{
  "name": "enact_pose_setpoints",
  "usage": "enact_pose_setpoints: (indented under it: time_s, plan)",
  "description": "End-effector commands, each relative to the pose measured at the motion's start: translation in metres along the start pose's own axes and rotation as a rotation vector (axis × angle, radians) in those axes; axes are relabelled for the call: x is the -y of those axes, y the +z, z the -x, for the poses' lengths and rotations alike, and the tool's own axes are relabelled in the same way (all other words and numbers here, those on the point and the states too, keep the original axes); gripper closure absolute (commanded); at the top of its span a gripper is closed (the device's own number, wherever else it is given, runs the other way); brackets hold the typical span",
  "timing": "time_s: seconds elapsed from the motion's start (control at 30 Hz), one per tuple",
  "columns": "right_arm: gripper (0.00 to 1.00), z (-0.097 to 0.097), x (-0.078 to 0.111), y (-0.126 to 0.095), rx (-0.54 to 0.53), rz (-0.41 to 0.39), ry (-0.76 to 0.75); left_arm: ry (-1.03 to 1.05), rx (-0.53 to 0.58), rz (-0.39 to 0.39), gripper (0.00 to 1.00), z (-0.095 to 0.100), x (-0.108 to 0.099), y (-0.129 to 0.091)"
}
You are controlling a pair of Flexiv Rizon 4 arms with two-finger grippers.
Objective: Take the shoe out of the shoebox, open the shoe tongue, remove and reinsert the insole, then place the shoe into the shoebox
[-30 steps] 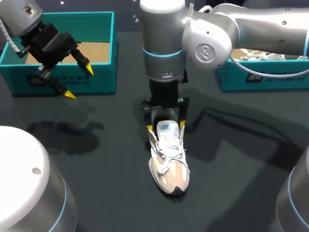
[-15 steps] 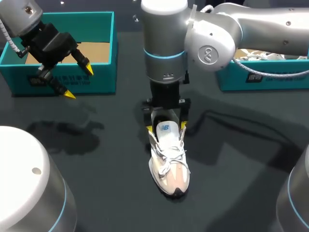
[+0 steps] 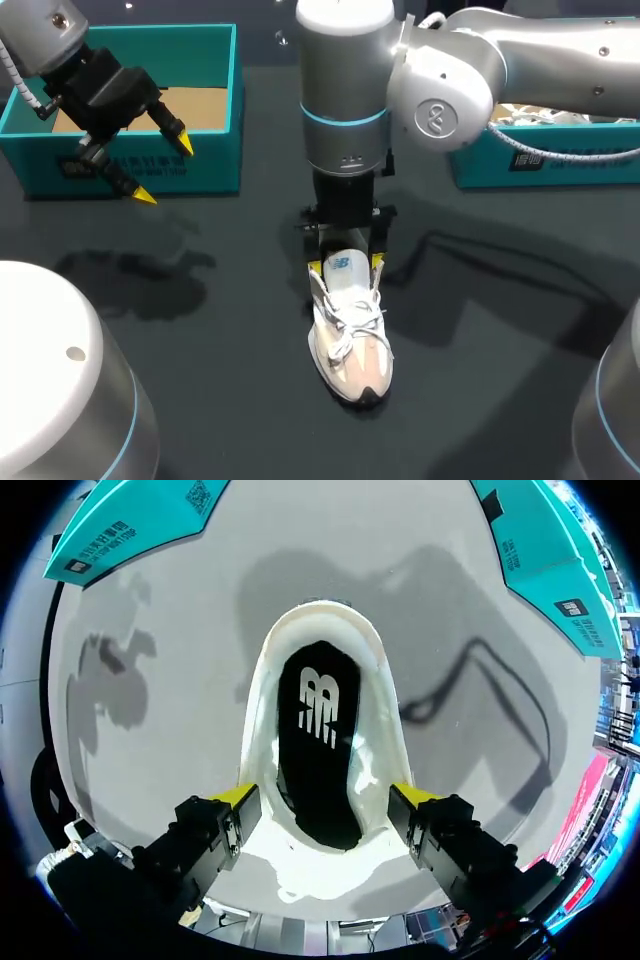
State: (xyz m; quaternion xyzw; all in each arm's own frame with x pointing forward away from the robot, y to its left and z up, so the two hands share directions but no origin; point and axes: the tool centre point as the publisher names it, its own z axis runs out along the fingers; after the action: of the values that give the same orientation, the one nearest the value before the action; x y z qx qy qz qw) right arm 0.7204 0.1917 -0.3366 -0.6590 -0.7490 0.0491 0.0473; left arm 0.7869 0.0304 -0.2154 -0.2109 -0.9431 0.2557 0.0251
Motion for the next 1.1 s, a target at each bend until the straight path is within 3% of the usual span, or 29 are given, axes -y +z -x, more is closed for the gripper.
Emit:
enact_pose_setpoints:
  time_s: [0.03,0.33,0.83,1.1]
  plan:
    - [0.18,-0.001,0.001,-0.001,0.002,0.002,0.000,0.000,0.000,0.003,0.00,-0.001,0.000,0.000]
    - [0.10,-0.002,0.002,-0.006,-0.004,0.011,-0.024,0.000,0.000,0.003,0.00,-0.001,0.000,0.000]
    - [0.18,0.004,0.010,-0.002,-0.012,0.026,-0.073,0.000,0.000,0.003,0.00,-0.001,0.000,0.000]
    - [0.13,0.004,0.017,-0.005,0.008,0.030,-0.074,0.000,0.000,0.003,0.00,-0.001,0.000,0.000]
